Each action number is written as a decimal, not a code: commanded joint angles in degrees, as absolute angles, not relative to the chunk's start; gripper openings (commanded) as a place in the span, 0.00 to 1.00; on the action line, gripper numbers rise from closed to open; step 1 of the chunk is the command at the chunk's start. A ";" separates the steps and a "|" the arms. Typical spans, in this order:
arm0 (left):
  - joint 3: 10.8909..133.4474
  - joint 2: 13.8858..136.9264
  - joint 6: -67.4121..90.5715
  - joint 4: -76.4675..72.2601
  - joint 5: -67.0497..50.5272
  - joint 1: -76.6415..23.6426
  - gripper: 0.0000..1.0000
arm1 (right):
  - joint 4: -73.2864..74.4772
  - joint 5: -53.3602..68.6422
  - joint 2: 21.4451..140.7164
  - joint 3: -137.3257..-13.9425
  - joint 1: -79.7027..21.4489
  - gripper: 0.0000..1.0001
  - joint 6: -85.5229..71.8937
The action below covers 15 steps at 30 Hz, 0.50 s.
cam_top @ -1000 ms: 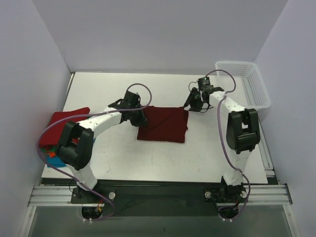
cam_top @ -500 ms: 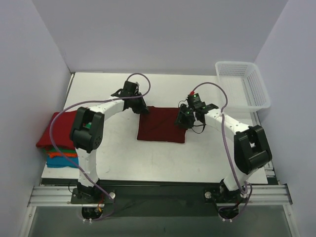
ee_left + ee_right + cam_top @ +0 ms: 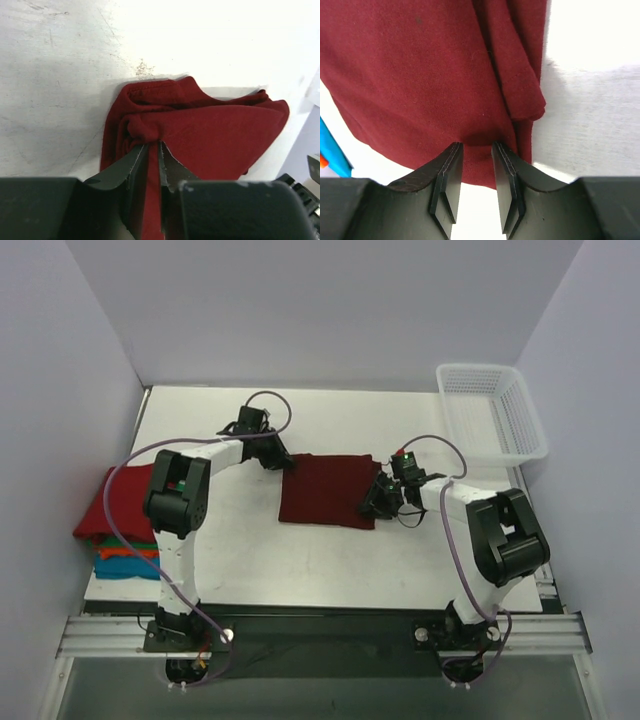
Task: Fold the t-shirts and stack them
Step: Smooth out wrinkles on the folded tshirt
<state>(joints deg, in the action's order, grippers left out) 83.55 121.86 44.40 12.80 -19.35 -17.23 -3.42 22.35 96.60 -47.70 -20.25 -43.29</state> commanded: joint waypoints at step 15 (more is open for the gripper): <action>67.25 99.94 43.42 11.96 -20.38 -15.29 0.85 | 9.14 24.26 92.38 -51.15 -12.13 0.37 -35.95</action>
<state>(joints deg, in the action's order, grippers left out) 71.72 101.23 44.56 12.51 -20.18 -14.96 2.66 25.78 95.59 -48.77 -12.67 -38.59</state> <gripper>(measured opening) 0.836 0.364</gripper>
